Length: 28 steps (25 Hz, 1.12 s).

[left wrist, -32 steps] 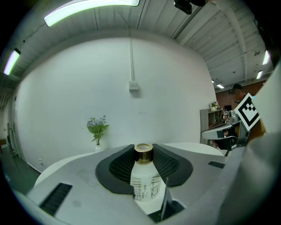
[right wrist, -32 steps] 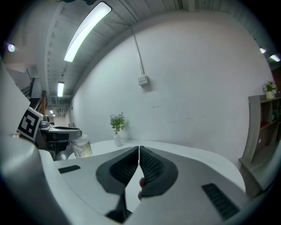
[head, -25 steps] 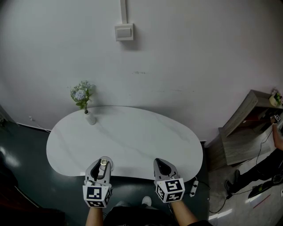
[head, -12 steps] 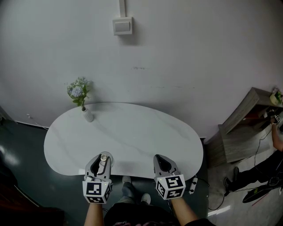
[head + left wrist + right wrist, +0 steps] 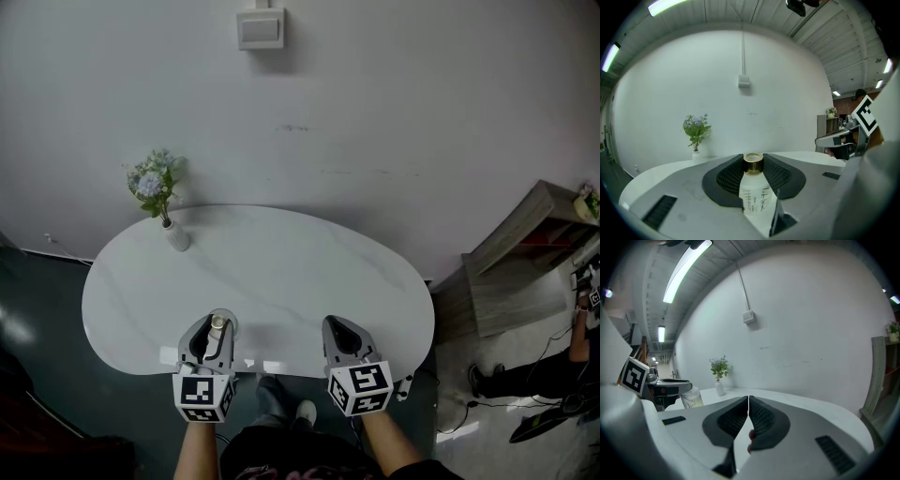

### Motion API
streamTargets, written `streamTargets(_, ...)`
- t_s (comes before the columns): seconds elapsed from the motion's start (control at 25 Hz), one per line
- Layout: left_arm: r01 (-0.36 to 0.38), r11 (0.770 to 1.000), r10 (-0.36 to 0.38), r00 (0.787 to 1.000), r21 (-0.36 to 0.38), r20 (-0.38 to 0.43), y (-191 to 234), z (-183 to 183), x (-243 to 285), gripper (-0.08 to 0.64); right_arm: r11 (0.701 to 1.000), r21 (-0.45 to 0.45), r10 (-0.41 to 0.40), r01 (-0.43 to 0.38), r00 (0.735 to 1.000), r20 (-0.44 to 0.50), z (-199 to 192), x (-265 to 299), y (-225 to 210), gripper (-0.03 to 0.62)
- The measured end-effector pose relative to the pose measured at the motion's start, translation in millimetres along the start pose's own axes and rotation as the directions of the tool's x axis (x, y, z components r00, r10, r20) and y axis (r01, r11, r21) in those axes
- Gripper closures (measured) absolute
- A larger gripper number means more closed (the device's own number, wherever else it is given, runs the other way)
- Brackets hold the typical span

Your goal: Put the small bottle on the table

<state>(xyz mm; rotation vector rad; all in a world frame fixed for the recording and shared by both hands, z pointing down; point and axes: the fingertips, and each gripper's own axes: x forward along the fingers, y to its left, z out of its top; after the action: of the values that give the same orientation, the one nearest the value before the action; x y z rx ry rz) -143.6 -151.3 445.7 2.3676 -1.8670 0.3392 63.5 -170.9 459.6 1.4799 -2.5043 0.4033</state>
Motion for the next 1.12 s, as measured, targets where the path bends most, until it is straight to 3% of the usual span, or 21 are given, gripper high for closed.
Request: streamTargets(1.12,0.090,0.995,-0.094,0.991,-0.045,-0.094,19,-64,105,0.428,1.000,0.006,-0.003,0.004,0.989,-0.151,-38,89,-7,0.525)
